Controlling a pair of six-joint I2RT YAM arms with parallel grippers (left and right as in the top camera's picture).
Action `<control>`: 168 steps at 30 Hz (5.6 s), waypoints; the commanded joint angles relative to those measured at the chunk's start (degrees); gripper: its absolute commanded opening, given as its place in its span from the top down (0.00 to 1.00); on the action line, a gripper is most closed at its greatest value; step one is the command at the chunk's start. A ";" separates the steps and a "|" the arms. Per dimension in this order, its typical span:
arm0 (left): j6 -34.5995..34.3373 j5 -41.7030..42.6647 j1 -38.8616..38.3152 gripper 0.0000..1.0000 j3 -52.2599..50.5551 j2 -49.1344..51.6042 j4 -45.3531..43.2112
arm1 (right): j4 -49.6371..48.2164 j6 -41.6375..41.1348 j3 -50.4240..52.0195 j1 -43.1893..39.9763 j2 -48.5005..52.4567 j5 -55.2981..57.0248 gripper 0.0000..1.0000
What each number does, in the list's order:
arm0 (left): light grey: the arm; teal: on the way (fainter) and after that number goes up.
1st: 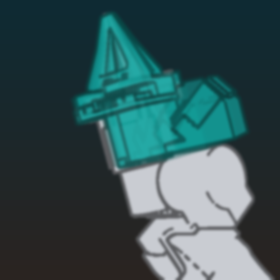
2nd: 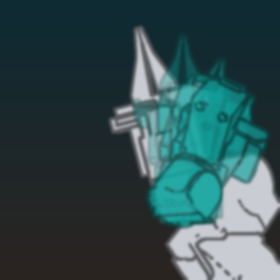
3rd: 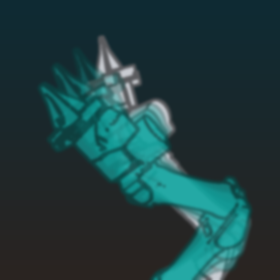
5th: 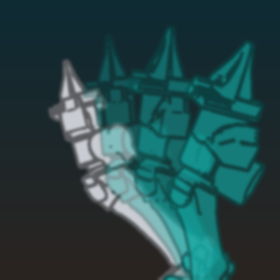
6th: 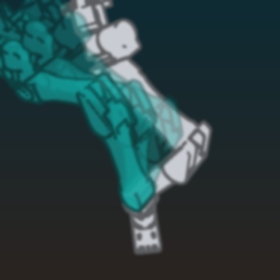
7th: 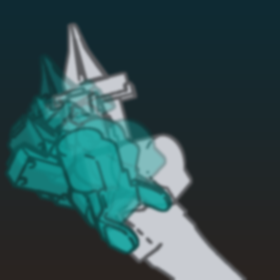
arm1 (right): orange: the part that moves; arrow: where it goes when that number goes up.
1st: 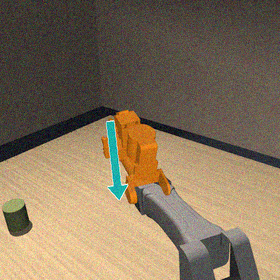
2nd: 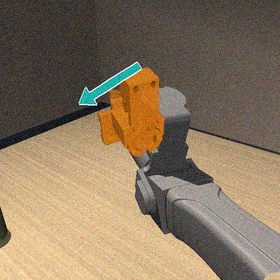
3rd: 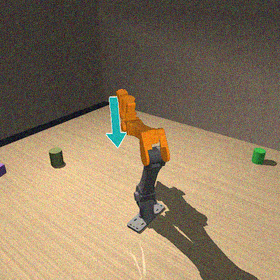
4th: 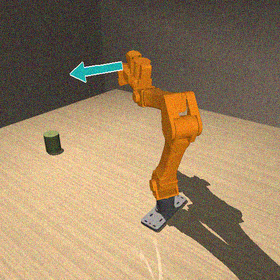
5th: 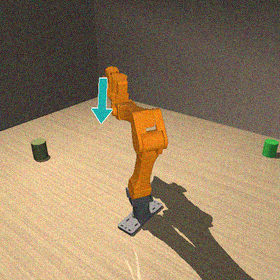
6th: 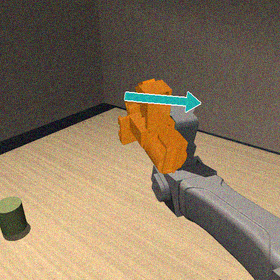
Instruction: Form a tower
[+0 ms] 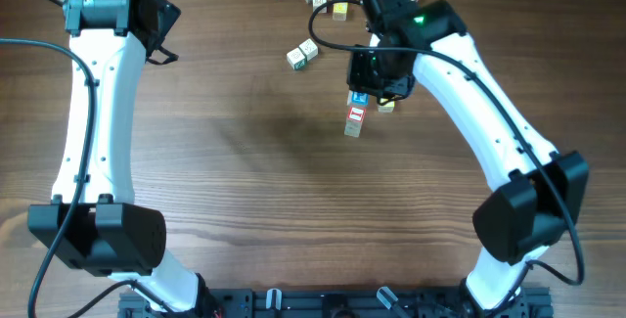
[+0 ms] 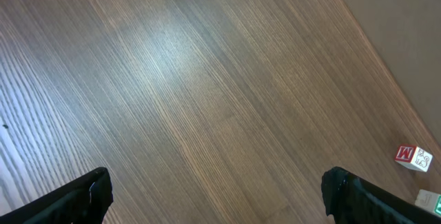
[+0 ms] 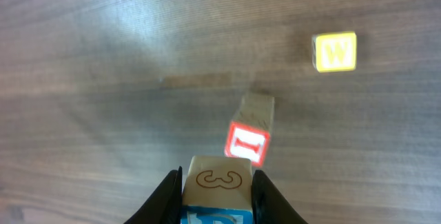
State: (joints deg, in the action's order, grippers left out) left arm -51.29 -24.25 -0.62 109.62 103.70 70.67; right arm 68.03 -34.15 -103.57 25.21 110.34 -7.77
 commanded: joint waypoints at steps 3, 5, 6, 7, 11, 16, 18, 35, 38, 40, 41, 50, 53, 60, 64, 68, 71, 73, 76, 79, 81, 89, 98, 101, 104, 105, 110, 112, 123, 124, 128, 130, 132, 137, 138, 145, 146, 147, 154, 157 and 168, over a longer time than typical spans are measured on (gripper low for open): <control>0.76 -1.55 0.15 0.00 0.22 0.57 0.00 | 0.33 -8.15 -0.83 1.36 2.38 5.66 0.90; 0.76 -1.55 0.15 0.00 0.22 0.57 0.00 | 1.77 -11.23 -0.61 1.49 3.06 6.03 0.89; 0.76 -1.55 0.15 0.00 0.22 0.57 0.00 | 1.97 -11.52 -0.61 1.64 3.37 6.34 0.89; 0.76 -1.55 0.15 0.00 0.22 0.57 0.00 | 2.12 -12.50 -0.61 1.75 3.87 6.49 0.89; 0.76 -1.55 0.15 0.00 0.22 0.57 0.00 | 2.03 -12.50 -0.61 2.99 4.63 6.40 0.90; 0.76 -1.55 0.15 0.00 0.22 0.57 0.00 | 2.60 -14.03 -0.46 3.34 4.63 6.47 0.89; 0.76 -1.55 0.15 0.00 0.22 0.57 0.00 | 2.32 -14.08 0.13 3.34 4.63 6.45 0.89; 0.76 -1.55 0.15 0.00 0.22 0.57 0.00 | 1.70 -13.99 0.96 3.32 5.70 7.98 0.88; 0.76 -1.55 0.15 0.00 0.22 0.57 0.00 | 1.86 -13.97 0.96 3.32 5.95 7.96 0.88; 0.76 -1.55 0.15 0.00 0.22 0.57 0.00 | 2.14 -13.97 0.96 3.32 5.95 7.96 0.88; 0.76 -1.55 0.15 0.00 0.22 0.57 0.02 | 2.14 -13.97 0.96 3.32 5.95 7.96 0.87; 0.76 -1.55 0.15 0.00 0.22 0.57 0.00 | 2.80 -13.88 0.96 3.32 5.95 8.02 0.85; 0.76 -1.53 0.15 0.00 0.22 0.57 0.00 | 2.99 -13.90 0.96 3.32 5.95 7.98 0.84; 0.76 -1.55 0.15 0.00 0.22 0.57 0.00 | 2.99 -13.88 0.96 3.32 5.95 8.00 0.81; 0.76 -1.55 0.15 0.00 0.22 0.57 0.00 | 2.99 -13.90 0.96 3.32 5.95 8.00 0.80; 0.76 -1.55 0.15 0.00 0.22 0.57 0.00 | 2.99 -13.90 0.96 3.32 5.97 8.04 0.80; 0.76 -1.55 0.15 0.00 0.22 0.57 0.00 | 2.99 -13.90 0.96 3.32 6.14 8.22 0.76; 0.76 -1.55 0.15 0.00 0.22 0.57 0.00 | 3.02 -13.90 0.96 3.32 6.47 8.20 0.76; 0.76 -1.55 0.15 0.00 0.22 0.57 0.00 | 2.97 -13.94 0.96 3.32 6.47 8.22 0.75; 0.76 -1.55 0.15 0.00 0.22 0.57 0.00 | 2.95 -14.01 0.96 3.30 6.47 8.46 0.75; 0.76 -1.55 0.15 0.00 0.22 0.57 0.00 | 2.95 -13.99 0.96 3.21 6.47 8.70 0.74; 0.76 -1.55 0.15 0.00 0.22 0.57 0.00 | 2.71 -14.03 0.96 3.21 6.47 8.85 0.73; 0.76 -1.55 0.15 0.00 0.22 0.57 0.00 | 1.88 -14.12 0.96 3.21 6.47 8.52 0.72; 0.76 -1.55 0.15 0.00 0.22 0.57 0.00 | 1.86 -14.10 0.96 3.21 6.47 8.39 0.72; 0.76 -1.55 0.15 0.00 0.22 0.57 0.00 | 1.86 -14.08 0.96 3.21 6.47 8.39 0.72; 0.76 -1.55 0.15 0.00 0.22 0.57 0.02 | 1.84 -14.12 0.96 3.21 6.47 8.39 0.72; 0.76 -1.55 0.15 0.00 0.22 0.57 0.00 | 1.86 -14.10 0.96 3.21 6.47 8.41 0.71; 0.76 -1.55 0.15 0.00 0.22 0.57 0.00 | 1.84 -14.08 0.96 3.21 6.47 8.41 0.67; 0.76 -1.55 0.15 0.00 0.22 0.57 0.00 | 1.84 -14.10 0.96 3.21 6.47 8.41 0.62; 0.76 -1.55 0.15 0.00 0.22 0.57 0.00 | 1.84 -14.05 0.96 3.21 6.47 8.41 0.62; 0.76 -1.55 0.15 0.00 0.22 0.57 0.00 | 1.84 -14.03 0.96 3.21 6.47 8.39 0.52; 0.76 -1.55 0.15 0.00 0.22 0.57 0.00 | 1.81 -14.05 0.94 3.21 6.47 8.15 0.34; 0.76 -1.55 0.15 0.00 0.22 0.57 0.00 | 1.70 -14.05 0.66 3.21 6.45 7.74 0.13; 0.76 -1.55 0.15 0.00 0.22 0.57 0.02 | 2.91 -19.71 -1.22 3.21 6.21 5.68 0.00; 0.76 -1.55 0.15 0.00 0.22 0.57 0.00 | 3.23 -22.01 -1.22 3.21 6.23 5.05 0.01; 0.76 -1.55 0.15 0.00 0.22 0.57 0.02 | 3.13 -27.63 0.04 3.23 6.47 5.20 0.20; 0.76 -1.55 0.15 0.00 0.22 0.57 0.02 | 3.13 -27.80 0.09 3.23 6.47 5.22 0.27; 0.76 -1.55 0.15 0.00 0.22 0.57 0.00 | 2.97 -27.87 0.09 3.23 6.47 5.64 0.31; 0.76 -1.55 0.15 0.00 0.22 0.57 0.00 | 2.05 -28.00 1.70 3.67 6.58 6.47 0.46; 0.76 -1.55 0.15 0.00 0.22 0.57 0.02 | 2.08 -27.98 1.70 3.74 6.58 6.49 0.51; 0.76 -1.55 0.15 0.00 0.22 0.57 0.00 | 2.32 -27.91 1.70 3.87 6.58 6.21 0.59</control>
State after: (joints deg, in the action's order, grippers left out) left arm -51.29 -24.25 -0.62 109.62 103.70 70.67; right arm 70.22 -61.71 -102.41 28.73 116.05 -2.46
